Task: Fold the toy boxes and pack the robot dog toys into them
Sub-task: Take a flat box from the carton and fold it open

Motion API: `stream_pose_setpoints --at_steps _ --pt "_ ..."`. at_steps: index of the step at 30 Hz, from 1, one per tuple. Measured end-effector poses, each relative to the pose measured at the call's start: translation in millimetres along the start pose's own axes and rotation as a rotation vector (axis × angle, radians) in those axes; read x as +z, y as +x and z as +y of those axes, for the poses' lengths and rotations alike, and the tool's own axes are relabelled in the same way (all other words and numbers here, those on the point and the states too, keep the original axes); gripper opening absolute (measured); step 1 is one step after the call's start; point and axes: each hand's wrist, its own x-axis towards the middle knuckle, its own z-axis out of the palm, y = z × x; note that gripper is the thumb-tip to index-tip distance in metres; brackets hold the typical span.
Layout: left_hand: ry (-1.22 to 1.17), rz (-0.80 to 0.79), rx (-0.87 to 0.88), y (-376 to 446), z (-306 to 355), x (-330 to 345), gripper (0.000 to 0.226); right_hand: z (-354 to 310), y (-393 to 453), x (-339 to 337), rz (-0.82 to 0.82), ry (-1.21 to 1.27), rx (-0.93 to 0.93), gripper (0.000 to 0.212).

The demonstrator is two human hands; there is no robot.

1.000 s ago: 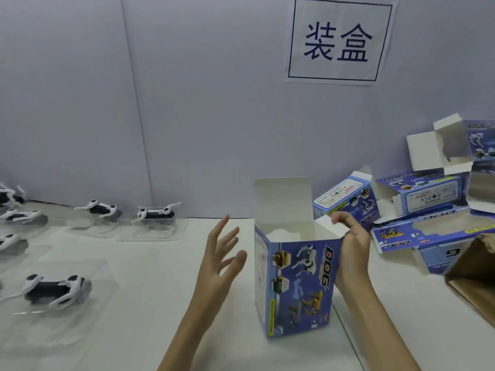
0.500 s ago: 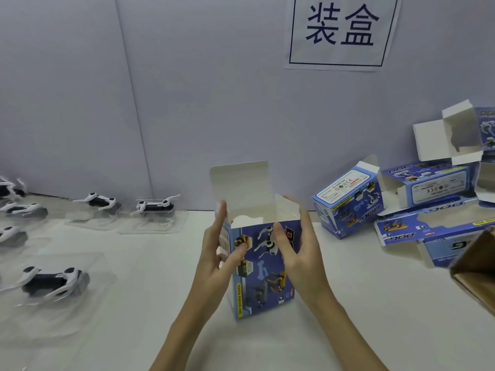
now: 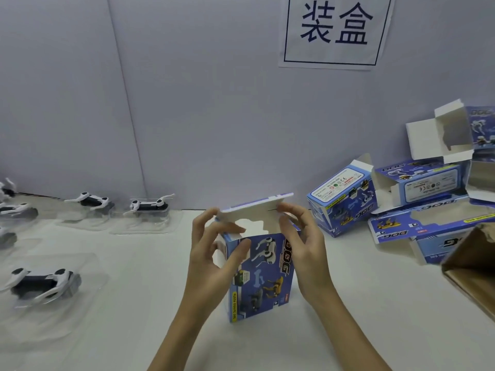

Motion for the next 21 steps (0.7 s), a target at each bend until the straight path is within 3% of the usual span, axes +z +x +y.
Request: stream_pose_setpoints --at_steps 3,5,8,10,12,16,18,21 --pt "-0.115 0.003 0.002 -2 3 3 0.052 -1 -1 0 -0.032 0.075 -0.036 0.036" --pt "-0.124 -0.006 0.011 -3 4 3 0.058 0 -3 -1 -0.048 0.089 -0.041 0.037" --pt "-0.028 -0.032 0.082 -3 -1 0 0.048 3 -4 -2 -0.002 0.115 -0.031 0.045" --pt "0.028 -0.057 0.093 -4 -2 -2 0.042 5 -3 -2 0.003 0.047 -0.045 0.037" --pt "0.017 -0.071 0.058 -6 -2 -1 0.047 7 -3 -2 -0.002 0.014 -0.047 0.032" --pt "-0.090 -0.009 0.034 -8 0 6 0.058 11 -6 1 -0.021 0.101 0.007 0.044" --pt "-0.153 0.034 0.023 -7 0 7 0.062 9 -6 2 -0.023 0.065 -0.004 0.035" --pt "-0.061 -0.016 0.039 -6 -1 2 0.051 3 -7 3 -0.004 -0.018 -0.079 0.029"
